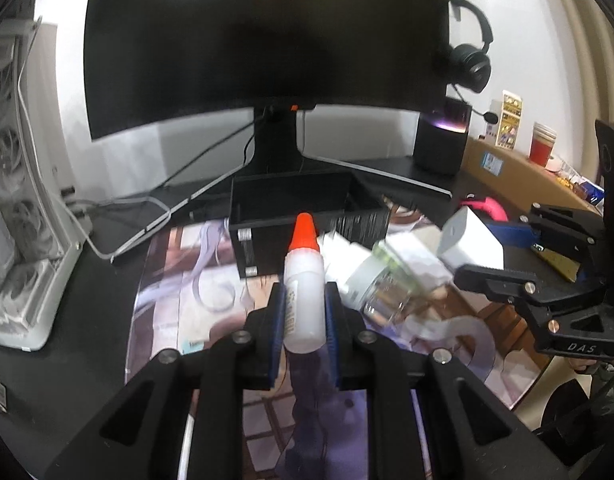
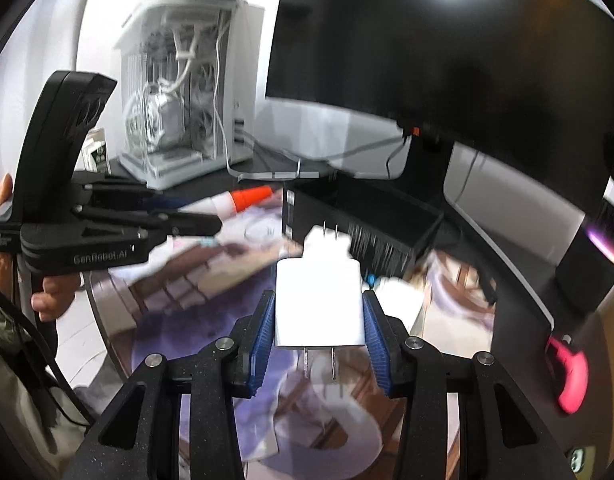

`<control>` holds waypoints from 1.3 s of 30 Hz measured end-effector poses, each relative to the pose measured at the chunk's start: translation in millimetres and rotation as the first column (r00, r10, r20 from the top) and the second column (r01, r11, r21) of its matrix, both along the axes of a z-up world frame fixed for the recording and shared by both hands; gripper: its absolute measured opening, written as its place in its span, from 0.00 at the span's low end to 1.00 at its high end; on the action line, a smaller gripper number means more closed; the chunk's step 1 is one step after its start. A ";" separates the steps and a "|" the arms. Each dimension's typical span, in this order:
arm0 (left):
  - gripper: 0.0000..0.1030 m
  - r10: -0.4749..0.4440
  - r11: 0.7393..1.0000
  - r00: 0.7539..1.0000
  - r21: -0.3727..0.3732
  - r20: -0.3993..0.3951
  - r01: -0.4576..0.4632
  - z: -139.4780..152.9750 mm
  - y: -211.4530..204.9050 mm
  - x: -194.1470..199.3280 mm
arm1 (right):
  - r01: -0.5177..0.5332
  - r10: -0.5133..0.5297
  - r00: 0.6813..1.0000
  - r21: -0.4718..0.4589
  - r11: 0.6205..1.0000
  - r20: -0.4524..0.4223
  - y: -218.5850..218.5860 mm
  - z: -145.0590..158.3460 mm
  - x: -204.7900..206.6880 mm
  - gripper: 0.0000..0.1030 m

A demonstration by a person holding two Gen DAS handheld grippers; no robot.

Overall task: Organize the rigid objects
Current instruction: 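Lower the glue bottle into the black box with the left tool while the right tool drops the charger in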

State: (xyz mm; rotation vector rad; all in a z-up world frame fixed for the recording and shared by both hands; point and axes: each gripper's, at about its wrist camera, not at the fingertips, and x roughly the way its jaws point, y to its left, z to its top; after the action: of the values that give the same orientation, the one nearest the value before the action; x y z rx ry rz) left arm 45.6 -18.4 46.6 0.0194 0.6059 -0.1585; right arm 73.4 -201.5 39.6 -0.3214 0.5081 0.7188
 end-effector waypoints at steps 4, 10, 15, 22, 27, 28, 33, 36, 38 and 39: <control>0.16 -0.008 1.000 1.000 -0.011 0.029 0.009 14.3 -0.8 8.7 | 0.001 -0.003 0.998 0.039 0.999 0.065 3.1 22.2 3.0 0.41; 0.16 0.017 1.000 0.997 0.011 0.075 -0.018 34.8 1.3 36.7 | 0.026 -0.038 0.992 0.099 0.995 0.123 9.3 51.6 25.2 0.41; 0.16 0.041 0.999 0.996 -0.001 0.083 -0.041 44.1 8.5 68.1 | 0.062 -0.077 0.992 0.140 0.988 0.102 15.1 67.4 64.7 0.41; 0.16 0.047 0.998 0.999 -0.048 0.017 -0.046 37.1 18.6 124.4 | 0.125 -0.129 0.991 0.140 0.982 0.019 24.6 66.6 131.3 0.41; 0.16 0.051 0.996 0.995 -0.072 -0.080 -0.057 15.8 19.8 160.5 | 0.150 -0.144 0.988 0.097 0.984 -0.057 34.7 52.4 169.6 0.41; 0.16 0.049 0.995 0.993 -0.078 -0.109 -0.057 10.0 20.6 169.3 | 0.156 -0.149 0.985 0.084 0.984 -0.081 37.0 46.8 177.3 0.41; 0.16 0.072 0.992 0.979 -0.086 -0.191 -0.090 -12.7 22.6 190.3 | 0.163 -0.158 0.969 0.011 0.987 -0.189 49.3 18.2 210.1 0.41; 0.16 0.065 0.992 0.973 -0.089 -0.220 -0.086 -21.1 22.0 196.6 | 0.160 -0.161 0.963 -0.023 0.987 -0.216 54.2 4.3 220.0 0.41; 0.16 0.058 0.992 0.969 -0.092 -0.242 -0.082 -25.9 22.3 200.7 | 0.156 -0.160 0.958 -0.036 0.987 -0.239 57.4 -2.3 225.3 0.41; 0.16 0.058 0.992 0.967 -0.093 -0.249 -0.084 -27.7 22.8 201.6 | 0.152 -0.158 0.957 -0.044 0.987 -0.244 58.5 -5.2 226.8 0.41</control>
State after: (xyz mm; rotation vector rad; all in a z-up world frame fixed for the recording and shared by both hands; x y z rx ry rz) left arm 247.2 4.3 18.9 -0.1239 0.8449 -0.1230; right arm 300.2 -143.1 34.4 -0.2131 0.7710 0.6025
